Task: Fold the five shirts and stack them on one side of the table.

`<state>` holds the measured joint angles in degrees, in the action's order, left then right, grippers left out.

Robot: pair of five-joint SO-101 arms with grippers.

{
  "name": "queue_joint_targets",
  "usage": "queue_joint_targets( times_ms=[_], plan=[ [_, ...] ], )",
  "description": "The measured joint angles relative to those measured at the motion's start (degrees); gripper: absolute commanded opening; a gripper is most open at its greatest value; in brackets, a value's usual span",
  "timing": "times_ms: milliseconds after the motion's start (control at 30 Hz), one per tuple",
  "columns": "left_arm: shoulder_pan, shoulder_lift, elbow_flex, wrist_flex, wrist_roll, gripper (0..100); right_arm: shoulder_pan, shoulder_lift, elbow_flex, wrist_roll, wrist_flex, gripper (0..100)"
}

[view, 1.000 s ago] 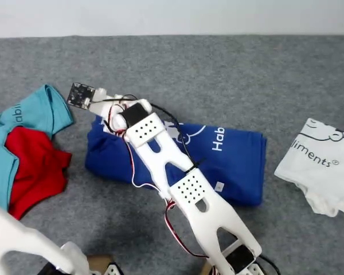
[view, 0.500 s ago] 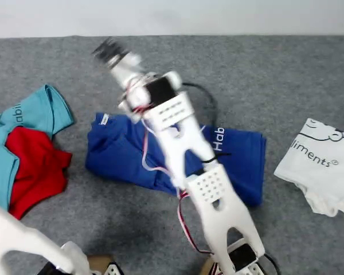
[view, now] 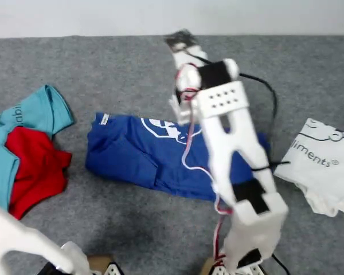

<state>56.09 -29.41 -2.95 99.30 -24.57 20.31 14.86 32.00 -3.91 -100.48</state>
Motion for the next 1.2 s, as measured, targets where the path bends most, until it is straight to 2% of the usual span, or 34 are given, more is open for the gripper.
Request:
queue_joint_targets(
  times_ms=[133,300,367,500,733,1000,1200],
  plan=[
    [0.0,0.0,0.0,0.0,0.0,1,-5.63,-6.07,-10.64,1.14,0.0,2.7],
    [0.0,0.0,0.0,0.0,0.0,1,-13.63,-10.37,-21.98,1.14,0.0,19.5],
    [0.0,-0.09,-0.88,0.0,0.0,1,-16.62,-11.6,-25.93,1.14,0.0,23.1],
    [0.0,-0.09,-4.22,0.0,0.0,1,-19.78,-12.13,-31.91,1.32,0.88,23.3],
    [-0.09,-0.09,-6.15,0.0,0.0,1,-23.74,-12.13,-41.05,1.32,12.4,23.4],
    [-4.22,-0.09,-6.86,0.0,0.0,1,-23.82,-12.13,-51.25,1.32,26.99,23.4],
    [-4.66,-0.09,-6.86,0.0,0.0,1,-23.91,-6.33,-51.43,1.32,29.45,23.4]
  ],
)
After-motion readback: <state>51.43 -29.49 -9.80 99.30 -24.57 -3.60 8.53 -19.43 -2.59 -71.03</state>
